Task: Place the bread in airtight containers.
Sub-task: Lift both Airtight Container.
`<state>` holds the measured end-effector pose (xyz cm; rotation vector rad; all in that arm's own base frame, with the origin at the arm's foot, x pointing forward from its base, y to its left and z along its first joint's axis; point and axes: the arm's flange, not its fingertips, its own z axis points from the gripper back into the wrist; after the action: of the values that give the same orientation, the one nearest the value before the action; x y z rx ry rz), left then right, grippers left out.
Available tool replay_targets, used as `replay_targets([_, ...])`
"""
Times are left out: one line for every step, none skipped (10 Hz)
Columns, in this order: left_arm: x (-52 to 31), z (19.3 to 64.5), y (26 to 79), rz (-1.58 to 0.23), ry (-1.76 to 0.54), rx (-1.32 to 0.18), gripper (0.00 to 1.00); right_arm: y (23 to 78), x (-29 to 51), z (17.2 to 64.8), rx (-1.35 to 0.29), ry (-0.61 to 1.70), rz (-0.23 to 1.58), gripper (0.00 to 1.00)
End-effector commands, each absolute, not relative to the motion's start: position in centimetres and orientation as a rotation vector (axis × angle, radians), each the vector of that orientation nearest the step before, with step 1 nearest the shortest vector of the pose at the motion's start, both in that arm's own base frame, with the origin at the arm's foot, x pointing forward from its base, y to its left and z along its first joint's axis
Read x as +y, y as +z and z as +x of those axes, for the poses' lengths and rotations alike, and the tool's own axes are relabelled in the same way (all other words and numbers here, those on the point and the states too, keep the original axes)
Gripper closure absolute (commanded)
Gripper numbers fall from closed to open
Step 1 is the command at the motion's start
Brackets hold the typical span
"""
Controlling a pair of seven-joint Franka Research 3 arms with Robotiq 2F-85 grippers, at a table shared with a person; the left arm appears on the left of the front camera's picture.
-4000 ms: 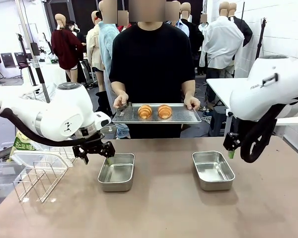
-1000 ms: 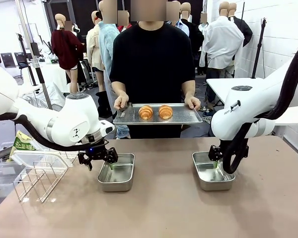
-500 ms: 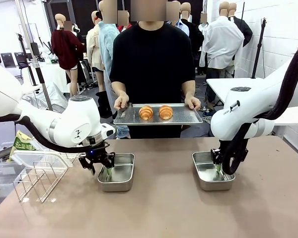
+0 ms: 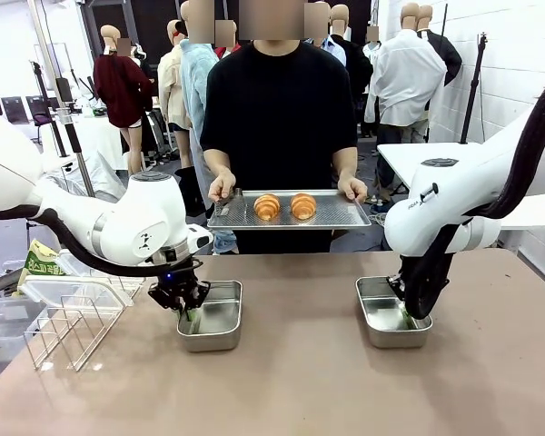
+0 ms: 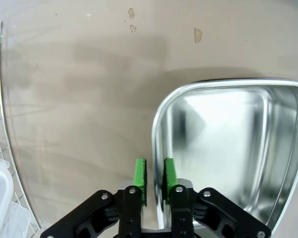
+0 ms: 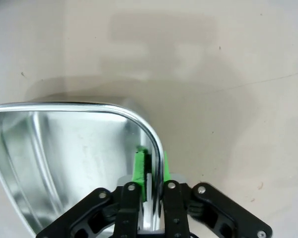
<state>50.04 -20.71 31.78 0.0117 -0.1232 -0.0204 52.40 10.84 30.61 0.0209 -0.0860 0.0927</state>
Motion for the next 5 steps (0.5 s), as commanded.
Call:
replay_targets([-21.21, 50.24, 31.92, 0.044, -0.002, -0.128, 1.0, 30.51, 10.86, 52.77, -0.061, 0.071, 0.031, 1.0])
replay_targets([-21.13, 50.36, 31.89, 0.049, 0.002, -0.124, 1.0, 30.54, 10.86, 52.78, -0.063, 0.073, 0.034, 1.0])
replay_targets([-21.11, 50.41, 31.88, 0.053, 0.002, -0.121, 1.0, 30.58, 10.83, 52.76, -0.068, 0.073, 0.035, 1.0])
replay_targets([-21.11, 50.38, 31.96, 0.055, 0.001, -0.123, 1.0, 30.59, 10.78, 52.73, -0.069, 0.073, 0.036, 1.0])
replay_targets([-21.04, 50.39, 32.05, 0.051, 0.002, -0.131, 1.0, 30.58, 10.8, 52.76, -0.069, 0.073, 0.037, 1.0])
